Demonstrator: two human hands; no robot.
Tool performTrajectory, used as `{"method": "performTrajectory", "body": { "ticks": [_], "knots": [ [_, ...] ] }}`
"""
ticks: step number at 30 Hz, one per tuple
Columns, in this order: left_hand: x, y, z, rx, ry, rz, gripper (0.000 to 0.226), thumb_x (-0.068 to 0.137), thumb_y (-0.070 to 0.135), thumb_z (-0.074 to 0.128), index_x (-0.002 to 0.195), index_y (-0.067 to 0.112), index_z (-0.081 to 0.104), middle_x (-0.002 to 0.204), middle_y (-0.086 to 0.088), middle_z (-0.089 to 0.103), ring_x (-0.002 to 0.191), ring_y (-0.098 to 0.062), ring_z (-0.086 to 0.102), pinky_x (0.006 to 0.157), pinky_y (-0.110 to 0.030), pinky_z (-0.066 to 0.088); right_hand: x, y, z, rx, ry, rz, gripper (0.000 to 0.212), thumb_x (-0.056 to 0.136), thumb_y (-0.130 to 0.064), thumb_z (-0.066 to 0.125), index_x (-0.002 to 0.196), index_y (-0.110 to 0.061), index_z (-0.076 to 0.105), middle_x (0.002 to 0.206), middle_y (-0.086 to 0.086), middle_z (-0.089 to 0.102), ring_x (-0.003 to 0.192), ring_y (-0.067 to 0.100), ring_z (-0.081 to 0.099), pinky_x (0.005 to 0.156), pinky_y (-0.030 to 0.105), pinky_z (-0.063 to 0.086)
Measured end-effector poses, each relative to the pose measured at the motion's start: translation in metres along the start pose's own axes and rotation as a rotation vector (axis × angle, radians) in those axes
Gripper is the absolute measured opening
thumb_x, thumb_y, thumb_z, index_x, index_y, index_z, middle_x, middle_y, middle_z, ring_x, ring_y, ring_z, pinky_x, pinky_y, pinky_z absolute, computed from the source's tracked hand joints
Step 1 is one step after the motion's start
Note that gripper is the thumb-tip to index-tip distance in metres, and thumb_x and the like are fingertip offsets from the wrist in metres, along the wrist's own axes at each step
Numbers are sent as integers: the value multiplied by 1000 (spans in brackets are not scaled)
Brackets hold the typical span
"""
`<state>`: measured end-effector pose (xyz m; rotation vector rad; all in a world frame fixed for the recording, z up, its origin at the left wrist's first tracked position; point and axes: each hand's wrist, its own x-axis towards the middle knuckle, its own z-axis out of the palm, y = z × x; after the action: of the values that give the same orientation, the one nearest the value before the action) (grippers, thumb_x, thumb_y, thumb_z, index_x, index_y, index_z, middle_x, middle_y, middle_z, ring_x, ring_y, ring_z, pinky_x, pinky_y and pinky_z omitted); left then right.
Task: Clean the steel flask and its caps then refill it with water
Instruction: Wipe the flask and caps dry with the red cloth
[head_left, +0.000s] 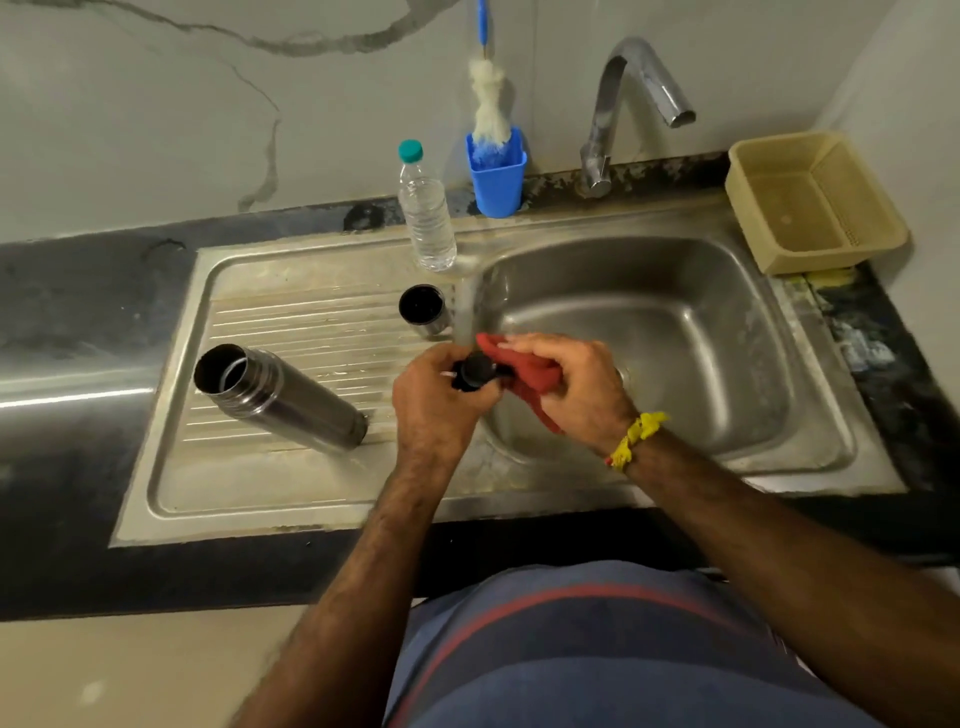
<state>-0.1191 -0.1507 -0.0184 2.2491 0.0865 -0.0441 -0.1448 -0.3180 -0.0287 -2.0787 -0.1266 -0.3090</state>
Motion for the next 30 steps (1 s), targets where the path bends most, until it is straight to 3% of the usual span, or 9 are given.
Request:
{"method": "performTrajectory", "body": {
  "ticks": [3,5,7,10,14,20,24,27,30],
  "knots": [
    [2,-28,-12,41,-10,-119,34,68,30,94,90,25,69,81,19,67,77,-7,68,68,-14,48,-9,16,-2,189,136,352,30,80,3,72,103,-17,73,98,3,75,81,-5,67,83,23,55],
    [-2,-47,-13,52,-38,-166,35,69,26,94,91,26,67,83,21,65,81,-9,68,73,-16,51,-11,27,-5,524,272,651,26,81,5,74,101,-12,72,96,6,74,84,7,70,86,34,58],
    [-3,-63,-12,47,-47,-173,36,69,21,94,93,25,67,87,14,69,86,-11,69,79,-23,56,-9,34,-6,720,271,829,29,78,5,77,104,-8,73,99,9,76,93,21,73,87,41,59],
    [0,-75,-10,45,-48,-169,43,70,18,93,104,18,68,95,7,69,94,-16,70,85,-31,58,-3,35,-6,771,232,891,39,70,9,80,107,-4,73,103,13,75,96,28,73,87,47,59],
    [9,-72,-15,27,-100,-207,81,64,33,97,132,19,54,121,-4,65,105,-23,66,94,-41,56,11,31,-9,942,272,999,43,75,9,76,117,1,68,110,19,73,99,33,72,86,54,57],
    [53,-41,-13,5,73,-104,98,67,38,94,146,16,40,144,-7,53,132,-21,51,108,-36,44,15,30,-16,1066,209,988,43,83,4,69,125,-2,64,115,19,71,100,34,72,74,52,60],
    [97,-35,1,-25,47,-202,111,67,31,96,154,12,29,152,-11,46,140,-26,45,116,-33,37,17,28,-20,1046,264,1010,32,85,-3,72,116,-10,67,109,16,74,96,31,73,73,55,60],
    [116,-34,11,-88,12,-269,102,69,25,95,150,13,34,144,-10,53,130,-26,53,105,-26,45,17,30,-30,1024,198,991,33,84,-5,73,116,-10,67,110,15,74,97,32,73,78,55,59],
    [121,-32,18,-100,19,-269,75,73,16,91,136,12,51,124,-4,62,95,-13,61,62,0,43,14,36,-32,996,292,979,31,82,8,68,110,-6,69,98,13,76,83,28,75,69,47,62]
  ]
}}
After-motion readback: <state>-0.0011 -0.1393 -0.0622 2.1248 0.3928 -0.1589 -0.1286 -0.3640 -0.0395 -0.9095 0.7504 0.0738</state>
